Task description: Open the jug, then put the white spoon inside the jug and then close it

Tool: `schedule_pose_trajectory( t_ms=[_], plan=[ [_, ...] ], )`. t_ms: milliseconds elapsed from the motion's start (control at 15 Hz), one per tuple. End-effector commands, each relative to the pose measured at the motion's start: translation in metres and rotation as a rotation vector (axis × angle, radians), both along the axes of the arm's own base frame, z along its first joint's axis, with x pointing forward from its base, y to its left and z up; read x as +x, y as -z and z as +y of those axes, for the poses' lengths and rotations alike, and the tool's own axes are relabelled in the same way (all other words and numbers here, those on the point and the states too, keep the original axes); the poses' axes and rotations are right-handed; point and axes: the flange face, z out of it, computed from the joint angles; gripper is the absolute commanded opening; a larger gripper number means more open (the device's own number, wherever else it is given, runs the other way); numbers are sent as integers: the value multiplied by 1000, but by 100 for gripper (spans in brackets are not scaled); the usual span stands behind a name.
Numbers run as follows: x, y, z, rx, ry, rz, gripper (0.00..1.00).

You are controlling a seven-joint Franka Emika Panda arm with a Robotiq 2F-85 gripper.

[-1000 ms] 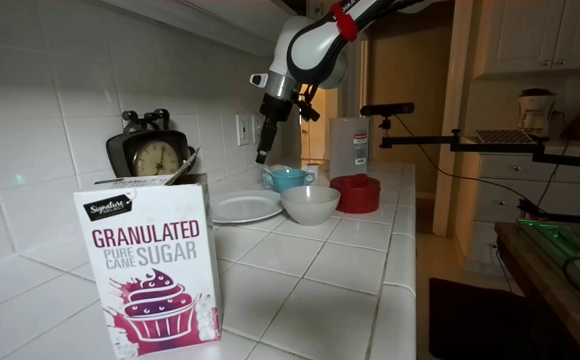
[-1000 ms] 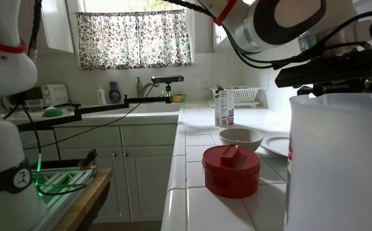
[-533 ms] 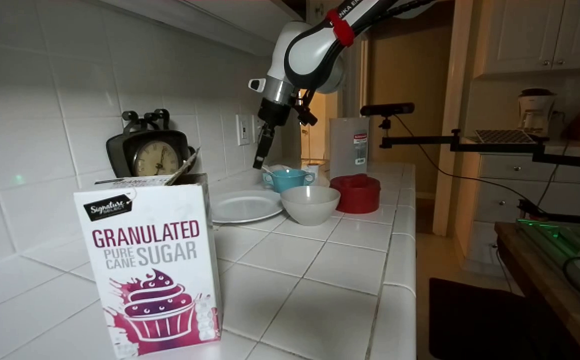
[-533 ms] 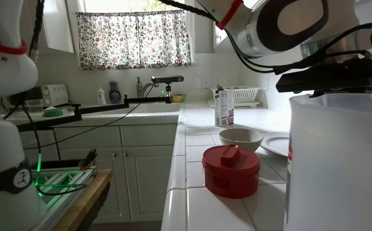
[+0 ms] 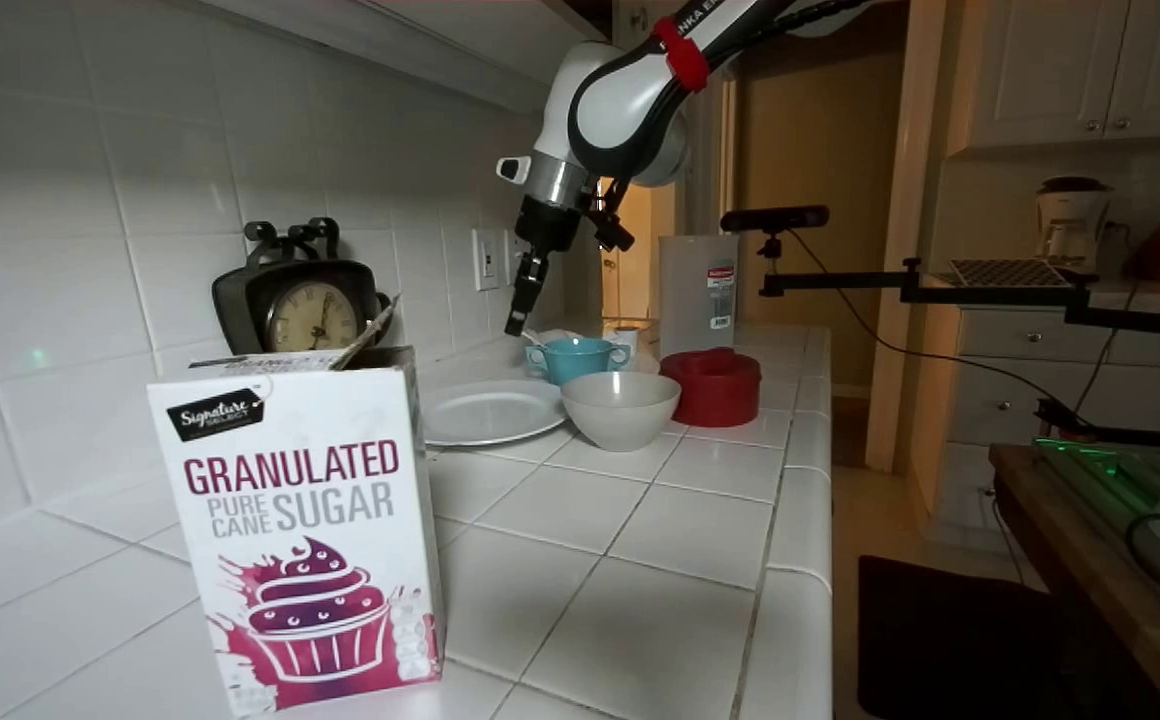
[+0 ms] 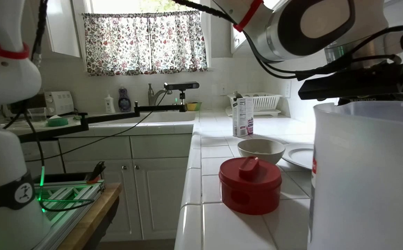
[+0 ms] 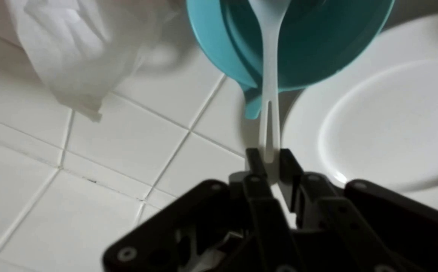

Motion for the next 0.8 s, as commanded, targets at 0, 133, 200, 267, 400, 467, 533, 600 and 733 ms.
schedule_pose_trajectory(
  t_ms=[0, 133, 200, 267, 400, 467, 533, 600, 733],
  plan=[
    [6, -4, -1, 30, 15, -6, 4],
    [5, -11, 0, 33, 15, -12, 4],
    [4, -16, 1, 27, 18, -10, 4],
    [3, -23, 1, 28, 26, -16, 4],
    [1, -39, 1, 29, 34, -28, 4],
    [-2, -48, 2, 30, 36, -29, 4],
    [-5, -57, 2, 32, 33, -30, 4],
    [-8, -66, 4, 34, 29, -33, 4],
    [-15, -88, 9, 37, 12, -36, 4]
  ],
)
